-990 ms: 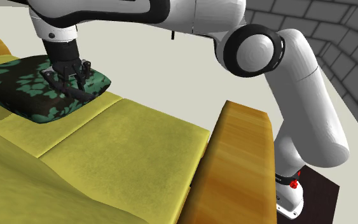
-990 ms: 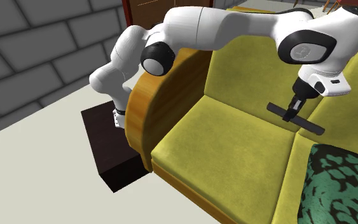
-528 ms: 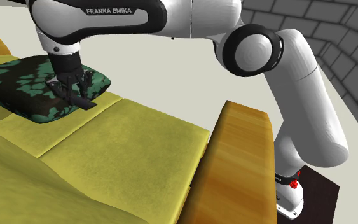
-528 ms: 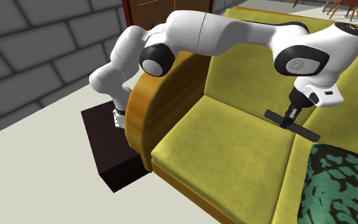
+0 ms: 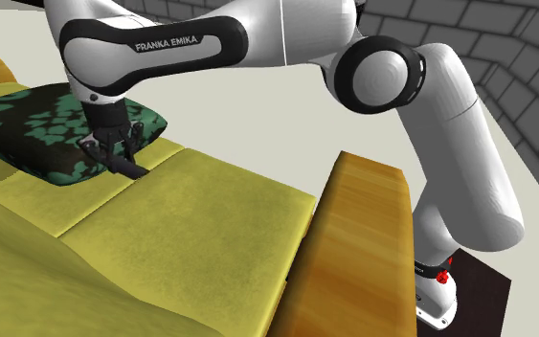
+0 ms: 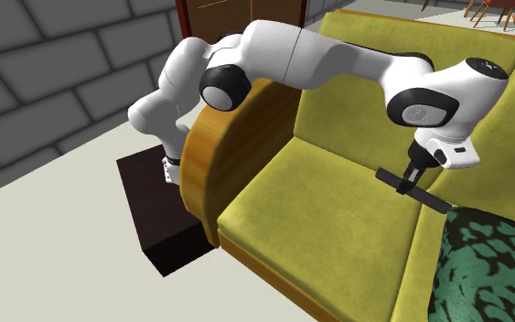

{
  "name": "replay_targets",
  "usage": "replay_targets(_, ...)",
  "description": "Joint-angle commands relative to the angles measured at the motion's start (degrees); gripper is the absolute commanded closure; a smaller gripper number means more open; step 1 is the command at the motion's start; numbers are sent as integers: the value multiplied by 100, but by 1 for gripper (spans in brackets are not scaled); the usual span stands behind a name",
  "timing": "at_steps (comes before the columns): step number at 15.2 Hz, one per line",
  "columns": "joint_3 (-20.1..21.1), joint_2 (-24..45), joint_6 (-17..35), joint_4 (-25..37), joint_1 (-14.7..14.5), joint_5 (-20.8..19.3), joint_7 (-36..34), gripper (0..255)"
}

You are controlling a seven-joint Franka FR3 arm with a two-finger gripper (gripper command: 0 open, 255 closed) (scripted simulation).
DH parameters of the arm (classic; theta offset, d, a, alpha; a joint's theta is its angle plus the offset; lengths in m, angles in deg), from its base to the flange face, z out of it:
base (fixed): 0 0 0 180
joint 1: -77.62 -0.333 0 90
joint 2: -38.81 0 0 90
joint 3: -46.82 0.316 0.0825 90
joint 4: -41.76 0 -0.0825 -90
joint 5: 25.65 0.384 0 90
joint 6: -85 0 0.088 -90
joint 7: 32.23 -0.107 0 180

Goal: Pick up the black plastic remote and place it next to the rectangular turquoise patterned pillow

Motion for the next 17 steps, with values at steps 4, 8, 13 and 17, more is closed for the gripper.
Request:
replay_targets(4, -17, 67, 355, -291, 27, -25, -15, 255)
replay_targets(8, -34, 135, 616, -488, 43, -48, -25, 255)
replay_targets(13, -61, 252, 920, -682, 52, -83, -37, 255)
replay_targets(17, -86, 367, 1149, -800, 51, -115, -47, 255)
